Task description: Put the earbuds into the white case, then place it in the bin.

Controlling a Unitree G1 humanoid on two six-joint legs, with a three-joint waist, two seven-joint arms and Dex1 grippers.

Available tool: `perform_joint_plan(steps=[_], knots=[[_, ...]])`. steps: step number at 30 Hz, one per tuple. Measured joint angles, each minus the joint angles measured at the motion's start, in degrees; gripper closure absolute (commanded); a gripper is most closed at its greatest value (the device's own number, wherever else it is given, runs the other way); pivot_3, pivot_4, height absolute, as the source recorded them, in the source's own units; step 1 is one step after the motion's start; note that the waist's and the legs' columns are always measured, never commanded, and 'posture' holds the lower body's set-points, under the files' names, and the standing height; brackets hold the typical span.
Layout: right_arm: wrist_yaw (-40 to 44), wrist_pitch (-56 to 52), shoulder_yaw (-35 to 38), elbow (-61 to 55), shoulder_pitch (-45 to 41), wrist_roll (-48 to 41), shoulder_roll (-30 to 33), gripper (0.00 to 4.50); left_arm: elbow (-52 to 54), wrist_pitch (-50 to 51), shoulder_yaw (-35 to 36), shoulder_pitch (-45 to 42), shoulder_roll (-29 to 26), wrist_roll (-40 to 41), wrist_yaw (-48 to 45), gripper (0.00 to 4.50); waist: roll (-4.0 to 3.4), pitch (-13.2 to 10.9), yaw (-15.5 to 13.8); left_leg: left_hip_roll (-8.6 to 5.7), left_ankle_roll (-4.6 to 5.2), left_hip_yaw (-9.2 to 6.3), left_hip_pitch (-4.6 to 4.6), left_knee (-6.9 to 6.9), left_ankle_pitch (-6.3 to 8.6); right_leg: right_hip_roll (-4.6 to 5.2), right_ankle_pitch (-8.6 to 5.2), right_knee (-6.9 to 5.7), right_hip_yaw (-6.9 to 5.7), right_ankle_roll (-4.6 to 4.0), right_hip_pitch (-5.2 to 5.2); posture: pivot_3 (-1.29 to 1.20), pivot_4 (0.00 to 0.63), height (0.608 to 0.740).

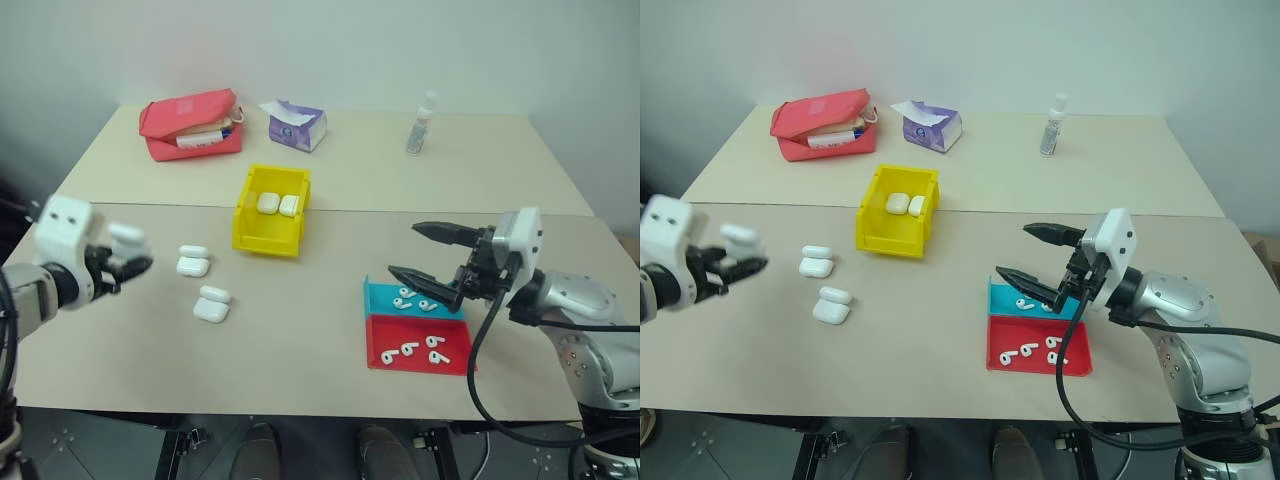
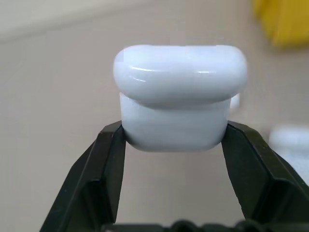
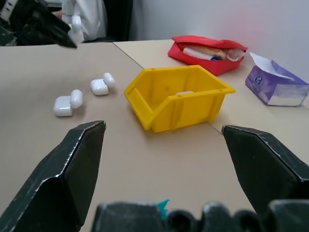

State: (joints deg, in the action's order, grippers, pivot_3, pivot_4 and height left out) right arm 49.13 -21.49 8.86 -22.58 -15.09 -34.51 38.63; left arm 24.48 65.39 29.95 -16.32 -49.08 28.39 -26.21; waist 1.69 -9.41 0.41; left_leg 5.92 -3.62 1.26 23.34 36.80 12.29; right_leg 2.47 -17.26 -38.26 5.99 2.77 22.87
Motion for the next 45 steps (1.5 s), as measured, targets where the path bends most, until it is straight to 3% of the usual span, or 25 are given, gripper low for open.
perform_joint_plan(steps=[2,5,7,13,16,20,26,32,37,40,44,45], knots=[[0.4,0.3,0.1,0.6,-0.3,0.2,0.0,0.0,1.1,-3.4,0.4,-1.6,5.0,-0.3,2.7,1.78,-0.02,0.0,0.0,-0.02,0.01,-0.03,-0.12,0.02,0.0,0.01,0.01,0.07,-0.01,0.02,-0.2,0.0,0.15,0.74],[0.3,0.3,-0.5,0.9,-2.0,0.6,-0.4,0.0,0.5,-10.0,-0.6,-6.0,16.8,1.1,5.6,1.78,-0.02,0.0,-0.3,-0.02,0.0,-0.22,-0.12,0.16,0.0,0.01,0.06,0.13,-0.19,0.06,-0.4,0.0,0.15,0.74],[0.2,0.6,-1.3,0.6,-2.9,0.7,-1.0,0.0,-0.1,-14.7,-5.1,-8.7,21.3,2.2,4.5,1.78,0.04,0.0,-0.4,-0.04,0.0,-0.36,-0.13,0.19,0.0,0.02,0.07,0.18,-0.31,0.06,-0.51,0.0,0.15,0.74],[-0.7,1.1,-1.5,0.7,-3.8,1.8,-1.4,0.0,-1.2,-24.0,-14.7,-12.3,24.0,6.9,-8.3,1.78,0.04,0.0,-0.2,-0.04,0.0,-0.37,-0.12,0.17,0.0,0.01,0.06,0.21,-0.31,0.06,-0.5,0.0,0.15,0.74],[-1.4,1.2,-1.4,0.7,-4.5,1.9,-1.6,0.0,-3.9,-27.8,-16.2,-14.4,24.4,12.8,-18.7,1.78,0.03,0.1,0.4,-0.04,0.01,-0.39,-0.17,0.17,-0.01,0.01,0.06,0.19,-0.32,0.07,-0.53,0.0,0.15,0.74],[-2.1,1.2,-1.2,0.5,-4.3,1.9,-1.7,0.0,-10.9,-35.5,-17.5,-15.9,24.6,14.4,-29.9,1.78,0.01,0.1,0.5,-0.05,0.01,-0.42,-0.18,0.18,-0.01,0.01,0.06,0.2,-0.36,0.07,-0.57,0.0,0.15,0.74],[-2.1,0.4,-0.6,-2.3,-0.8,1.5,-0.1,0.0,-14.3,-41.7,-22.1,-16.7,28.5,14.5,-36.5,1.78,0.01,0.1,0.0,-0.07,0.01,-0.5,-0.05,0.2,-0.01,0.02,0.05,0.34,-0.43,0.09,-0.59,0.0,0.15,0.74],[0.8,-8.7,-1.4,-6.4,-1.0,0.1,12.0,0.0,-11.4,-41.3,-25.7,-16.6,28.2,16.8,-40.7,1.78,-0.03,0.1,0.6,-0.07,0.02,-0.5,-0.14,0.19,-0.02,0.01,0.05,0.26,-0.39,0.09,-0.6,0.0,0.15,0.74],[7.7,-14.6,-8.6,-7.9,-6.7,4.2,26.5,0.0,-10.1,-41.2,-26.3,-16.4,25.6,17.2,-42.0,1.78,-0.13,0.1,0.5,-0.07,0.03,-0.53,-0.18,0.19,-0.02,0.0,0.04,0.26,-0.42,0.09,-0.61,0.0,0.15,0.74],[13.0,-15.2,-10.9,-8.5,-7.0,5.5,31.2,0.54,-9.3,-41.1,-26.3,-14.8,24.5,17.3,-42.0,1.78,-0.12,0.1,0.4,-0.07,0.05,-0.52,-0.11,0.19,0.0,0.01,0.03,0.37,-0.43,0.1,-0.61,0.0,0.15,0.74],[15.8,-16.0,-14.8,-9.7,-9.0,7.8,32.7,1.85,-8.3,-40.8,-26.4,-14.1,23.2,17.6,-41.9,1.78,-0.12,0.1,0.4,-0.06,0.06,-0.53,-0.1,0.19,0.0,0.02,0.03,0.39,-0.43,0.1,-0.6,0.0,0.15,0.74],[15.8,-16.6,-16.1,-10.1,-9.4,8.7,32.7,1.85,-7.9,-40.6,-26.4,-14.1,23.1,17.7,-41.6,1.78,-0.12,0.1,0.4,-0.06,0.06,-0.53,-0.1,0.19,0.0,0.01,0.03,0.39,-0.44,0.1,-0.6,0.0,0.15,0.74]])
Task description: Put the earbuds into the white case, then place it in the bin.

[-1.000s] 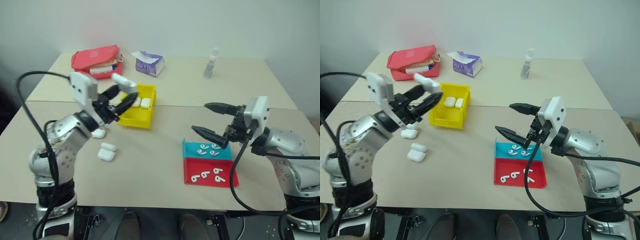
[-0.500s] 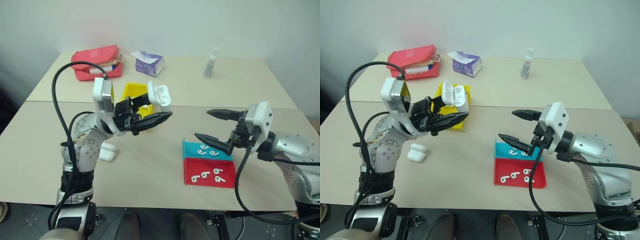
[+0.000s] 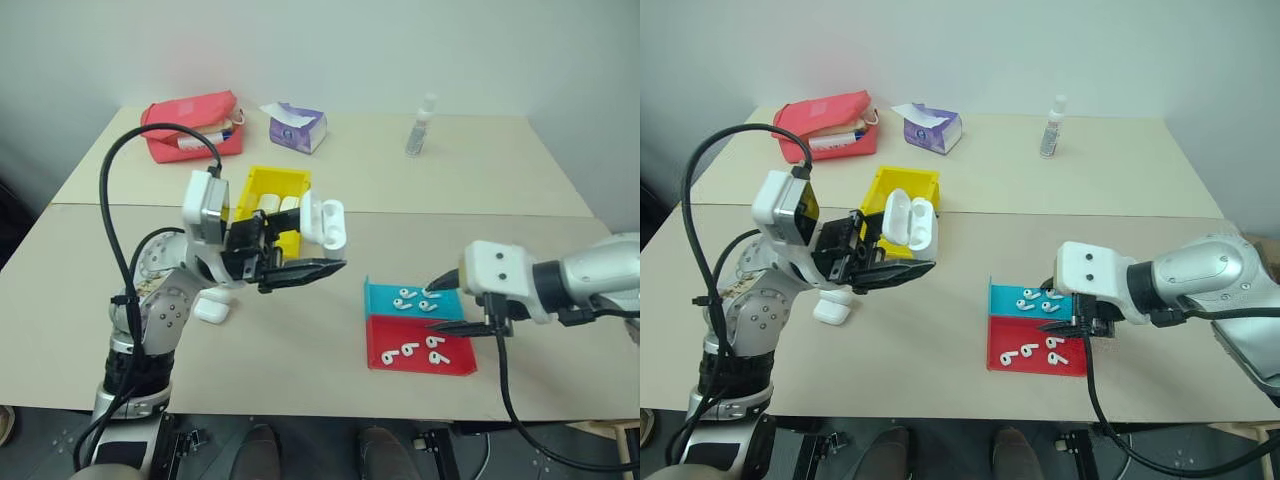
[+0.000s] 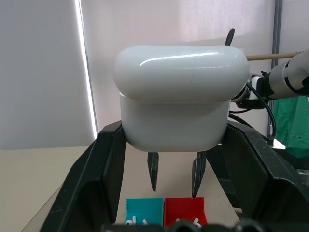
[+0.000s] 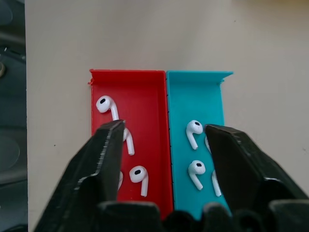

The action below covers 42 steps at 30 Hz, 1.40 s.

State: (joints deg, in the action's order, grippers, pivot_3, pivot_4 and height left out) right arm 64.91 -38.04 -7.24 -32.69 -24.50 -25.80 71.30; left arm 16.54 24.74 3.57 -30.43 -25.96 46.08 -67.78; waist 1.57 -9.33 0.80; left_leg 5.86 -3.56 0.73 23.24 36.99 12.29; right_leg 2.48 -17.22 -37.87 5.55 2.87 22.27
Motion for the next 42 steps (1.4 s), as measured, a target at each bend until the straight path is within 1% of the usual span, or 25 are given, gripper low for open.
perform_joint_plan(steps=[2,5,9,11,18,23,30,38,42], knots=[[-0.1,-1.4,-3.2,-0.2,-0.4,2.4,0.0,1.85,0.4,0.9,0.0,-0.1,0.0,0.2,2.2,1.78,0.0,0.0,0.0,0.0,0.0,0.0,-0.01,0.01,0.0,0.0,0.0,-0.02,0.0,0.0,0.0,0.0,0.15,0.74],[0.3,-1.6,-5.8,-0.6,0.7,5.4,0.6,1.85,0.9,2.4,0.1,0.2,-0.3,1.2,4.7,1.78,0.0,0.0,-0.1,0.0,0.0,0.0,0.02,0.0,0.0,0.0,0.0,0.0,0.0,0.0,0.02,0.0,0.15,0.74],[1.3,-2.7,-6.1,-1.2,1.3,7.1,1.6,1.85,3.8,3.3,-0.1,3.0,-1.0,1.7,5.7,1.78,0.0,0.0,0.0,0.0,0.0,0.01,0.02,-0.01,0.0,0.0,0.0,0.06,0.0,0.0,0.02,0.0,0.15,0.74],[1.3,-3.0,-7.3,-1.3,1.3,9.1,1.7,1.85,5.3,3.8,-0.4,3.7,-0.9,2.2,5.9,1.78,0.0,0.0,-0.1,0.01,0.0,0.0,0.01,0.0,0.0,0.0,-0.01,0.03,0.0,0.0,0.02,0.0,0.15,0.74],[2.7,-3.7,-10.1,-1.2,1.2,12.2,1.6,1.85,6.3,4.3,-0.9,5.0,-1.0,3.8,5.6,1.78,-0.01,0.0,-0.1,0.0,0.0,0.01,-0.01,0.0,0.0,0.0,-0.01,0.02,0.01,0.0,0.01,0.0,0.15,0.74],[2.4,-4.9,-10.8,-0.5,1.2,14.0,0.1,1.85,6.1,4.1,-0.9,5.8,-2.0,4.0,4.2,1.78,-0.01,0.0,0.0,0.0,0.0,0.01,-0.01,0.0,0.0,0.0,-0.01,0.02,0.0,0.0,0.02,0.0,0.15,0.74],[1.6,-6.3,-14.5,1.0,0.4,17.2,-3.2,1.85,5.9,3.8,-1.0,6.4,-2.0,3.6,3.1,1.78,0.0,0.0,-0.1,0.0,0.0,0.01,0.0,0.0,0.0,0.0,-0.01,0.02,0.0,-0.01,0.02,0.0,0.15,0.74],[1.5,-8.5,-14.6,1.7,-0.9,18.2,-4.0,1.85,4.9,1.6,-1.1,8.1,-2.0,3.0,1.7,1.78,0.0,0.0,-0.1,0.0,0.0,0.01,0.0,-0.01,0.0,0.0,-0.01,0.04,0.0,-0.01,0.02,0.0,0.15,0.74],[2.5,-10.1,-13.3,-0.9,-0.4,16.8,-3.2,1.85,4.9,1.5,-1.2,8.7,-2.0,3.0,1.7,1.78,-0.01,0.0,-0.1,0.0,0.0,0.01,0.01,-0.01,0.0,0.0,-0.01,0.04,0.0,-0.01,0.02,0.0,0.15,0.74]])
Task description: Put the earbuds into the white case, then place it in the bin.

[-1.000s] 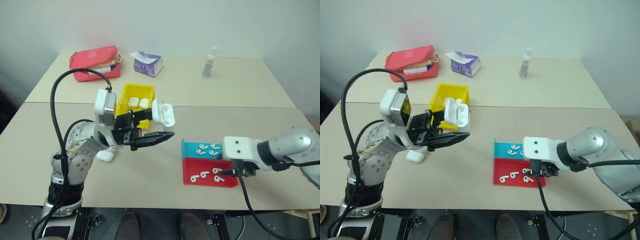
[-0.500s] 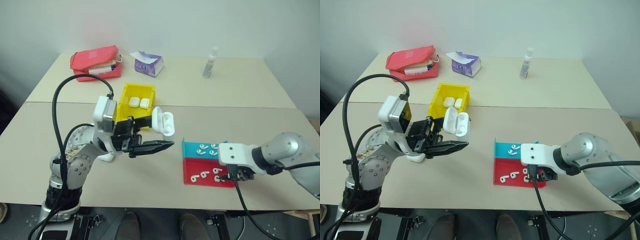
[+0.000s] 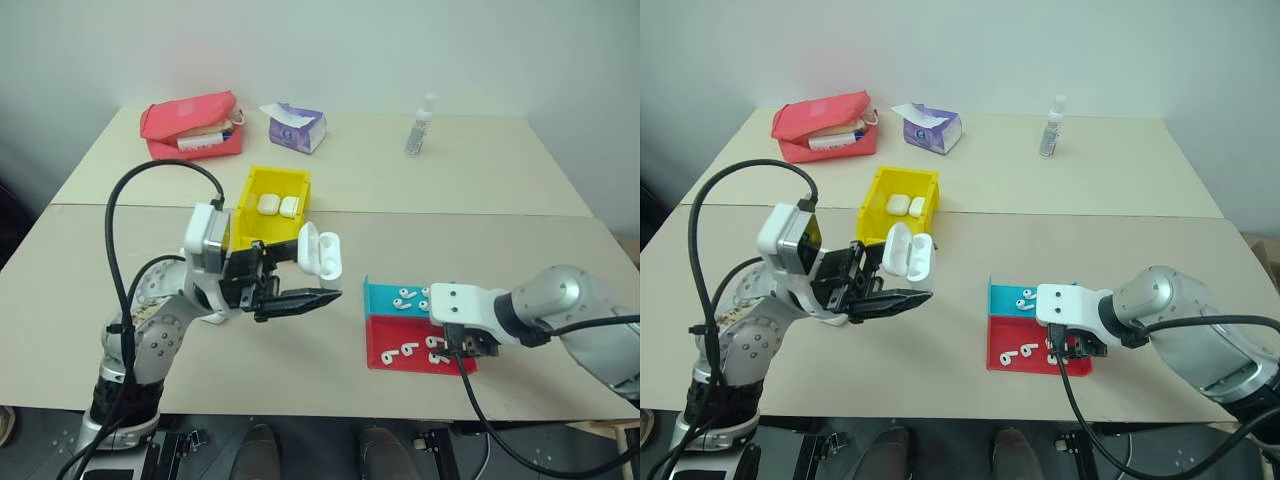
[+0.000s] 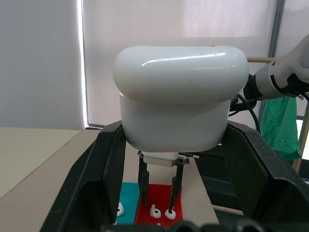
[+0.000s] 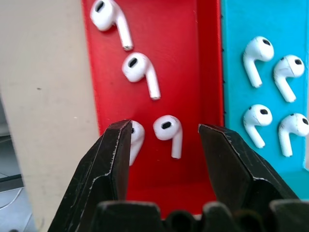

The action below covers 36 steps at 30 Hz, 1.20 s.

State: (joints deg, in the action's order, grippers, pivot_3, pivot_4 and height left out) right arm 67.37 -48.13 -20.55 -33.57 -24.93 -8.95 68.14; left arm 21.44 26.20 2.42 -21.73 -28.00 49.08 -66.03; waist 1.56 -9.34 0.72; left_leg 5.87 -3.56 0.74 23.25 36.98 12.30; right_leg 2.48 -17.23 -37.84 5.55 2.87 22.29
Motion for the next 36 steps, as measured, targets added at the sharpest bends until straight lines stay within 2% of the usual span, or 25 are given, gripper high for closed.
perform_joint_plan(steps=[5,10,22,36], knots=[[0.8,-4.6,5.0,-5.3,2.3,-4.7,2.2,1.85,0.1,0.3,0.0,0.1,-0.6,0.5,0.3,1.78,0.0,0.0,-0.1,0.0,0.0,0.0,0.0,0.0,0.0,0.0,0.0,0.0,-0.01,0.0,0.0,0.0,0.15,0.74],[-0.7,-10.2,5.6,-8.2,3.4,-6.5,2.4,1.85,0.4,1.0,0.0,-0.2,-1.0,0.8,1.2,1.78,0.0,0.0,0.0,0.0,0.0,0.0,-0.01,0.01,0.0,0.0,0.0,-0.02,0.0,0.0,0.0,0.0,0.15,0.74],[-7.8,-24.4,0.4,-8.5,-1.2,-9.9,-1.7,1.85,1.7,2.9,0.0,-2.1,-1.1,2.8,3.6,1.78,0.0,0.0,0.0,0.0,0.0,-0.01,0.01,0.0,0.0,0.0,0.0,0.0,0.0,0.0,0.01,0.0,0.15,0.74],[-11.9,-26.3,-4.2,-4.4,-3.7,-10.5,-2.4,1.85,2.5,2.8,0.0,-0.9,-1.3,2.8,4.0,1.78,0.0,0.0,0.0,0.0,0.01,-0.01,0.03,0.0,0.0,0.0,0.0,0.03,-0.01,0.0,0.02,0.0,0.15,0.74]])
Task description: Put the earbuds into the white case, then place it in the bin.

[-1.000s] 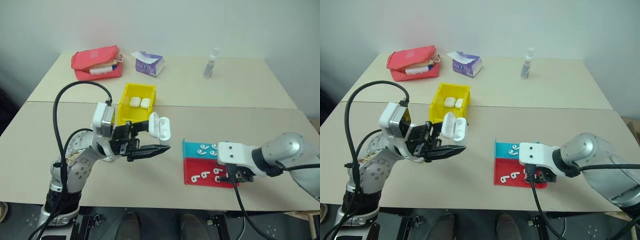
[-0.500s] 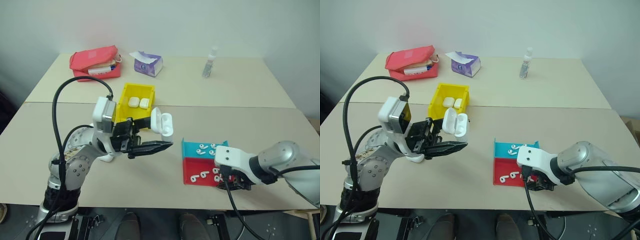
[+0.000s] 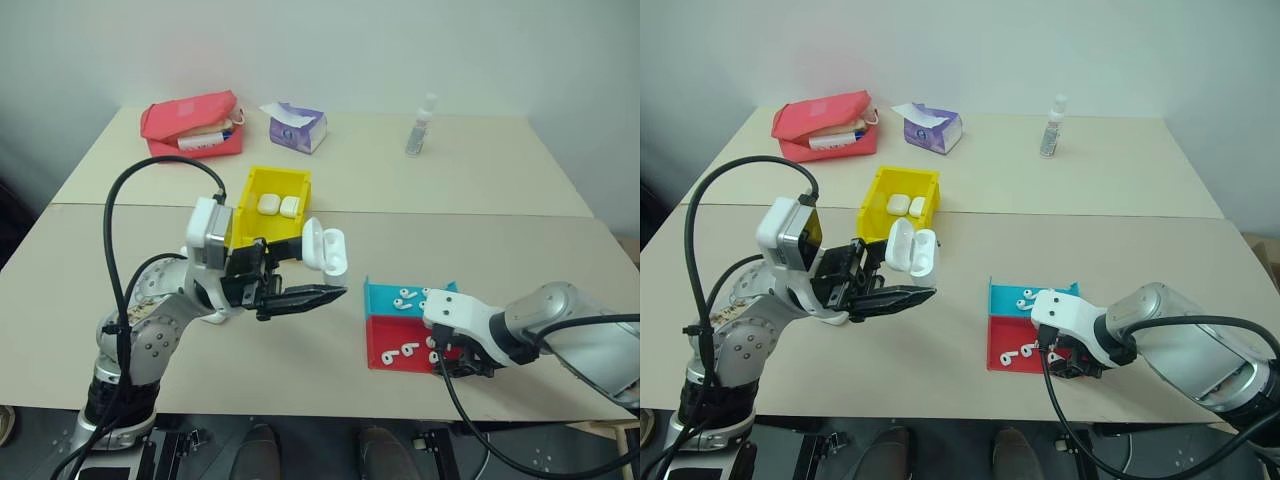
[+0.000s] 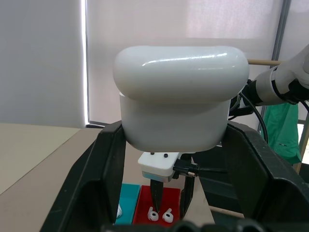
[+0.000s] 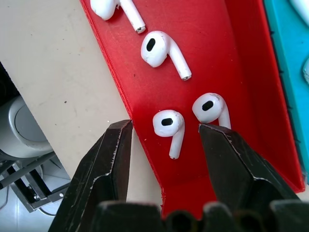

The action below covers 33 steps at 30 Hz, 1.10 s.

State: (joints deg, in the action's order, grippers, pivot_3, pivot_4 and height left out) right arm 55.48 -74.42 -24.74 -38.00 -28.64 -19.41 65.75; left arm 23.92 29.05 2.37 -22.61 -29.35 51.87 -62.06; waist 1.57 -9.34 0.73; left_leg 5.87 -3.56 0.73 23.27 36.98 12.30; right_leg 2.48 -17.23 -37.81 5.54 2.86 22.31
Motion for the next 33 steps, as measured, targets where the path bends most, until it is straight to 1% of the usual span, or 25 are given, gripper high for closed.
perform_joint_plan(steps=[9,12,13,14,16,17,25,28,31,33], knots=[[-1.1,0.0,-0.5,0.4,0.0,-0.5,-0.7,1.85,-0.1,-0.2,0.0,0.5,-0.1,-0.1,-1.1,1.78,0.0,0.0,0.0,0.0,0.0,0.0,0.0,0.0,0.0,0.0,0.0,0.01,0.0,0.0,0.0,0.0,0.15,0.74],[-1.6,-0.1,-0.6,0.4,0.0,-0.9,-0.9,2.45,-0.1,-0.3,0.0,0.5,-0.1,-0.1,-1.4,1.78,0.0,0.0,0.0,0.0,0.0,0.0,0.0,-0.01,0.0,0.0,0.0,0.01,0.0,0.0,0.0,0.0,0.15,0.74],[-1.9,-0.2,-0.7,0.5,0.0,-1.0,-1.0,2.84,-0.1,-0.3,0.0,0.6,-0.1,-0.1,-1.5,1.78,0.0,0.0,0.0,0.0,0.0,0.0,0.0,-0.01,0.0,0.0,0.0,0.01,0.0,0.0,0.0,0.0,0.15,0.74],[-2.0,-0.3,-0.9,0.5,0.0,-1.1,-1.1,3.11,-0.1,-0.3,0.0,0.7,-0.1,-0.1,-1.6,1.78,0.0,0.0,0.0,0.0,0.0,0.0,0.0,-0.01,0.0,0.0,0.0,0.01,0.0,0.0,0.0,0.0,0.15,0.74],[-2.4,-0.6,-1.3,0.7,0.0,-1.1,-1.1,3.78,-0.1,-0.3,0.0,0.9,-0.1,-0.1,-1.6,1.78,0.0,0.0,0.0,0.0,0.0,0.0,0.0,-0.01,0.0,0.0,0.0,0.01,0.0,0.0,0.0,0.0,0.15,0.74],[-2.6,-0.6,-1.3,0.7,0.0,-1.2,-1.1,3.89,-0.1,-0.3,0.0,0.9,-0.1,-0.1,-1.6,1.78,0.0,0.0,0.0,0.0,0.0,0.0,0.0,-0.01,0.0,0.0,0.0,0.01,0.0,0.0,0.0,0.0,0.15,0.74],[-3.2,-0.6,-1.2,0.8,0.0,-1.7,-1.1,3.89,-0.1,-0.2,0.0,0.8,-0.4,-0.1,-1.3,1.78,0.0,0.0,0.0,0.0,0.0,0.0,0.0,-0.01,0.0,0.0,0.0,0.01,0.0,0.0,0.0,0.0,0.15,0.74],[-2.6,-0.6,-0.1,0.7,0.3,-3.1,-0.7,3.89,-0.1,-0.2,0.0,0.8,-0.4,0.0,-1.2,1.78,0.0,0.0,0.0,0.0,0.0,0.0,0.0,-0.02,0.0,0.0,0.0,0.02,-0.01,0.0,0.0,0.0,0.15,0.74],[-1.3,1.2,4.2,-0.5,1.4,-4.7,1.2,3.89,-0.6,-0.2,-0.1,0.2,-0.2,0.0,-1.4,1.78,0.0,0.0,0.0,0.0,0.01,-0.01,0.02,-0.02,0.0,0.0,0.0,0.04,-0.01,0.0,0.01,0.0,0.15,0.74],[-0.3,4.2,9.9,-1.1,3.2,-6.3,1.6,3.89,-1.7,-0.2,-0.2,-0.3,0.0,0.0,-1.9,1.78,0.01,0.0,-0.1,0.0,0.01,-0.01,0.02,-0.02,0.0,0.0,0.0,0.06,-0.03,0.0,0.0,0.0,0.15,0.74]])
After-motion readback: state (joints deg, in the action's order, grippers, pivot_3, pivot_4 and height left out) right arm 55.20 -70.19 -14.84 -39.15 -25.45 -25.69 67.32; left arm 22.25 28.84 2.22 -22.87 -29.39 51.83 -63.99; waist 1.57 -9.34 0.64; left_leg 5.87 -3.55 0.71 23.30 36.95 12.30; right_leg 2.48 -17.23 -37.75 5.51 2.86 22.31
